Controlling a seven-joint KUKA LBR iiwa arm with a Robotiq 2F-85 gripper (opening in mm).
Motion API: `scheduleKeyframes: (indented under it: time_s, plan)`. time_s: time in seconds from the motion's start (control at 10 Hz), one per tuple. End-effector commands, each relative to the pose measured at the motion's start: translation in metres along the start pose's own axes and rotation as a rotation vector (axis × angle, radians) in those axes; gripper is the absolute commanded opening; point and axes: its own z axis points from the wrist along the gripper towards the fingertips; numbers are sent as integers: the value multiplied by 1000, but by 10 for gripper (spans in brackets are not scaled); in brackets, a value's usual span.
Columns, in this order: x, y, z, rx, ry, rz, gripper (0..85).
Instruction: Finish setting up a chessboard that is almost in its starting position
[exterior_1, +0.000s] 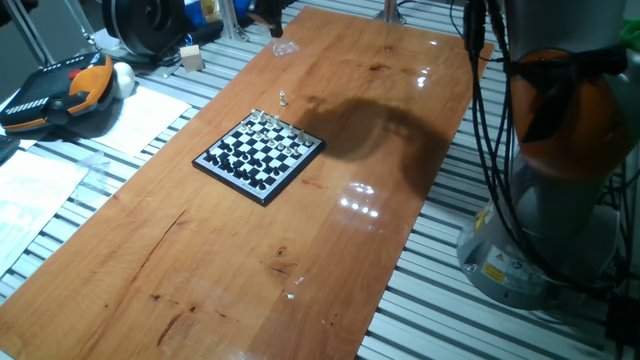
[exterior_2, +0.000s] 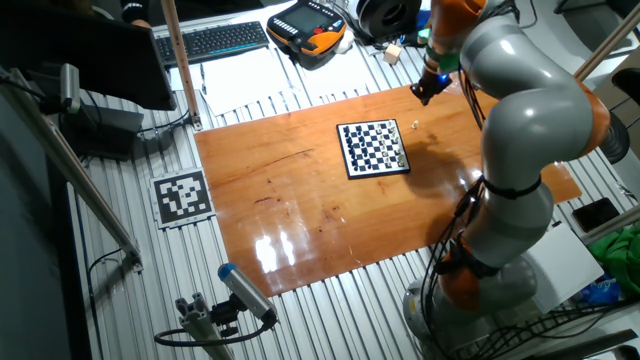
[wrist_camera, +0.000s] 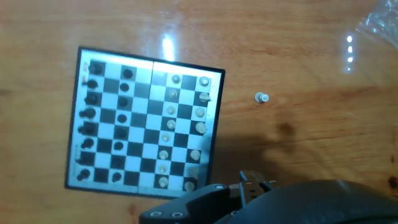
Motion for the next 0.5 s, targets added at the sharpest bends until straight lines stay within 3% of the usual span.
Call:
scheduleKeyframes:
  time_s: [0.0,0.2,0.3,0.4]
  plan:
    - [-4,-7,5,0,5,3,0]
    - [-18,-26,23,38,-11,-15,340]
    - [-25,-37,35,60,-23,-22,340]
    - [-32,-46,47,45,-35,-18,510]
